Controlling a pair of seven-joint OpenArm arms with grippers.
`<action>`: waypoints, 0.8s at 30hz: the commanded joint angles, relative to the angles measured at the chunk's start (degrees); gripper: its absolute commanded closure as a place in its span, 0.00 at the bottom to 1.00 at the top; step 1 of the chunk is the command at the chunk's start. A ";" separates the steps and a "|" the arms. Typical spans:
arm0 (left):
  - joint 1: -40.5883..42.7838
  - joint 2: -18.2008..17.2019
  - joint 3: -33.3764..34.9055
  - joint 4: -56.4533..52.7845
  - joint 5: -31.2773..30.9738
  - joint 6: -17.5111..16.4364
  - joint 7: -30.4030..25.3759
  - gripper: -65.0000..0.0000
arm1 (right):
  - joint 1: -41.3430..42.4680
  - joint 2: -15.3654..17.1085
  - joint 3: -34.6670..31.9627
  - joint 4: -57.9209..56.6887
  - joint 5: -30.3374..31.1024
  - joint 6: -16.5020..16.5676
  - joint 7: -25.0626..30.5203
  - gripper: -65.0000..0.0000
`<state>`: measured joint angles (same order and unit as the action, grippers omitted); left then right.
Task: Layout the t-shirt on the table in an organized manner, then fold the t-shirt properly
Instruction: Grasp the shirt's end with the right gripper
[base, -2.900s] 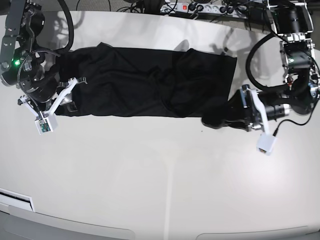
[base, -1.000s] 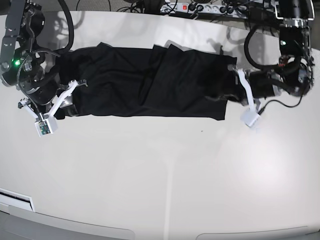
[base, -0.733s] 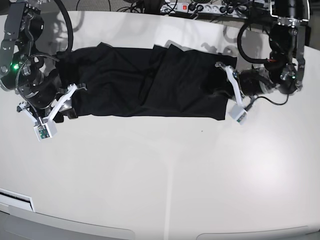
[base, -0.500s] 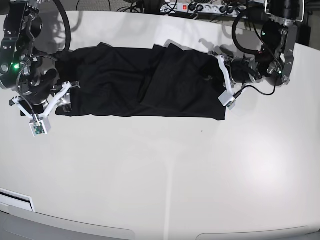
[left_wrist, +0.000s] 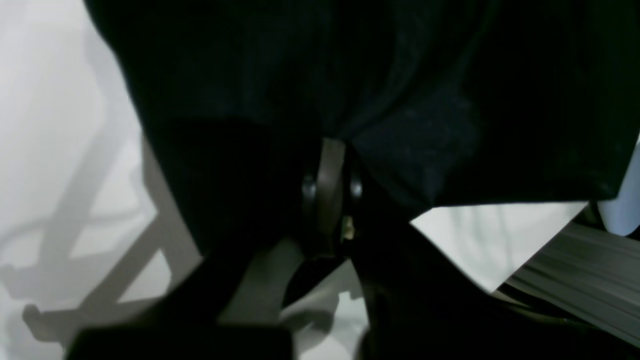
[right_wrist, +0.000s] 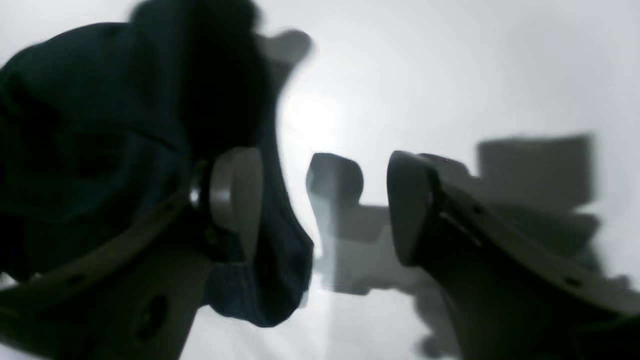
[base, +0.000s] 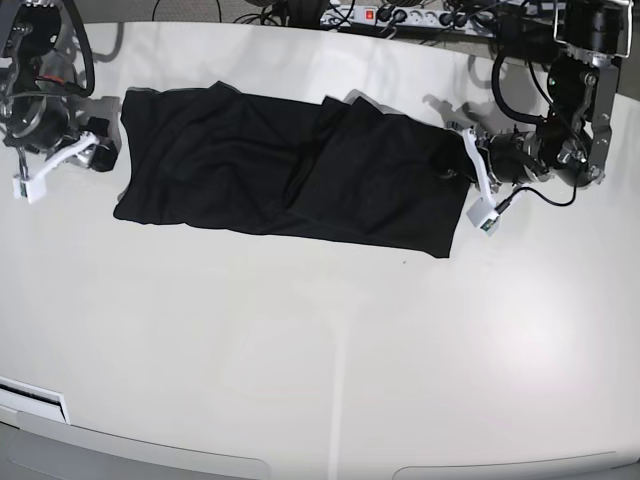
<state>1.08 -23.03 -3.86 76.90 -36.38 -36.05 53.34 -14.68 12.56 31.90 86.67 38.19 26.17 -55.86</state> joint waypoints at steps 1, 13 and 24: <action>-0.83 -0.81 -0.35 0.74 -0.72 -0.13 -0.83 1.00 | 1.05 0.79 0.48 -1.03 2.84 1.33 0.13 0.37; -0.81 -0.79 -0.35 0.76 -3.34 -0.15 0.55 1.00 | 6.93 0.50 0.33 -22.08 19.28 11.91 -7.54 0.37; -0.96 -0.79 -0.35 0.76 -3.78 -0.15 0.63 1.00 | 6.91 2.84 0.35 -22.01 36.89 13.83 -19.08 0.37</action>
<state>0.95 -23.05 -3.86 76.90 -39.03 -36.03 54.46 -8.36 14.52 32.03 63.99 73.14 39.68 -75.05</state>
